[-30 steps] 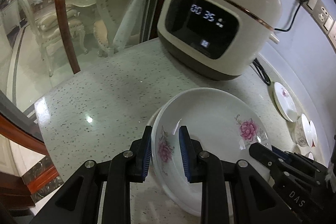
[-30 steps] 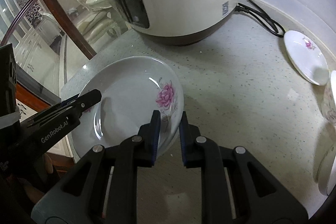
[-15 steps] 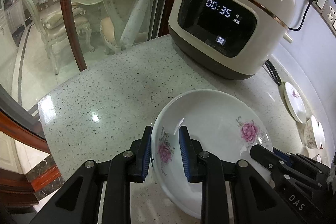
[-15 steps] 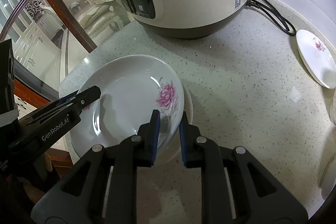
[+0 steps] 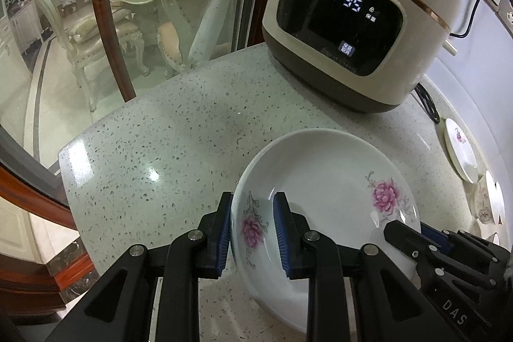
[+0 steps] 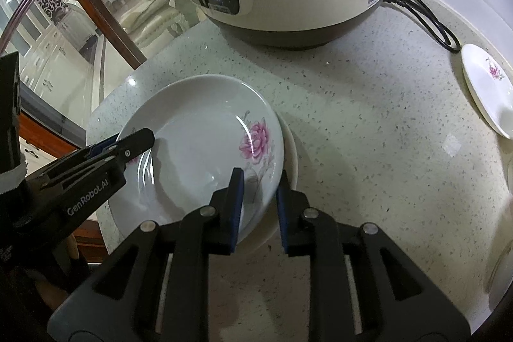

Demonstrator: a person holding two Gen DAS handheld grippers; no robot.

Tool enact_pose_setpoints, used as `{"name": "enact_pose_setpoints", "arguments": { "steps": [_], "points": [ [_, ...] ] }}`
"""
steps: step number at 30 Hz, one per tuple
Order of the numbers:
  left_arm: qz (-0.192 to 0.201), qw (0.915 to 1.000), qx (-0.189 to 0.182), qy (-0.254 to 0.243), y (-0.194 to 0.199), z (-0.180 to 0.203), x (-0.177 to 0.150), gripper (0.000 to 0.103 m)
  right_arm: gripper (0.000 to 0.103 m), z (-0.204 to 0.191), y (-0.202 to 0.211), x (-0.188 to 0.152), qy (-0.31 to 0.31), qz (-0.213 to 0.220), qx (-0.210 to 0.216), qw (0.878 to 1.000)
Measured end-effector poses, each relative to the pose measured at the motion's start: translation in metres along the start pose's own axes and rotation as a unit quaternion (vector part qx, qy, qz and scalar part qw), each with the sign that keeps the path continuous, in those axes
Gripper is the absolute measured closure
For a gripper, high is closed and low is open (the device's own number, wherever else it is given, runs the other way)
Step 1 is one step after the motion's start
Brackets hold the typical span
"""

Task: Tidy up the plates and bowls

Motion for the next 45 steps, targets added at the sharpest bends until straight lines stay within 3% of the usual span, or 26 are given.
{"name": "enact_pose_setpoints", "arguments": {
  "steps": [4,9,11,15,27,32,37,45],
  "points": [
    [0.011,0.9999,0.007,-0.004,0.005,0.001,0.002,0.077,0.078,-0.002,0.0,-0.002,0.007,-0.001,-0.003,1.0],
    [0.015,0.9999,0.0,-0.005,0.009,0.002,0.004,0.061,0.064,-0.004,0.002,-0.001,0.005,0.001,0.006,1.0],
    [0.018,0.9998,0.001,-0.001,0.011,0.001,0.004,0.046,0.049,-0.001,0.01,0.002,0.002,0.026,-0.007,1.0],
    [0.027,0.9996,0.002,0.0,0.015,0.003,0.005,0.041,0.035,0.017,0.045,0.016,-0.041,0.099,0.019,0.994],
    [0.035,0.9986,-0.012,-0.037,0.018,0.037,0.022,0.037,0.034,0.067,0.064,0.019,-0.115,0.103,0.018,0.988],
    [0.034,0.9959,-0.048,-0.07,0.017,0.07,0.034,0.031,0.034,0.096,0.072,0.023,-0.149,0.104,0.011,0.983],
    [0.018,0.9868,-0.108,-0.119,0.01,0.127,0.046,0.029,0.033,0.133,0.091,0.034,-0.187,0.117,0.001,0.975],
    [-0.039,0.9717,-0.187,-0.139,-0.021,0.2,0.08,0.028,0.03,0.198,0.117,0.083,-0.228,0.118,-0.004,0.966]
  ]
}}
Point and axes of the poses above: each gripper's, at about its wrist camera, not at the fingertips, and y roughly against the way its jaws point, z to its right, x to its top, the point moved 3 cm from there along -y, roughly the way its jaws point, and after that the axes turned 15 degrees about -y, right-handed, at the moved point
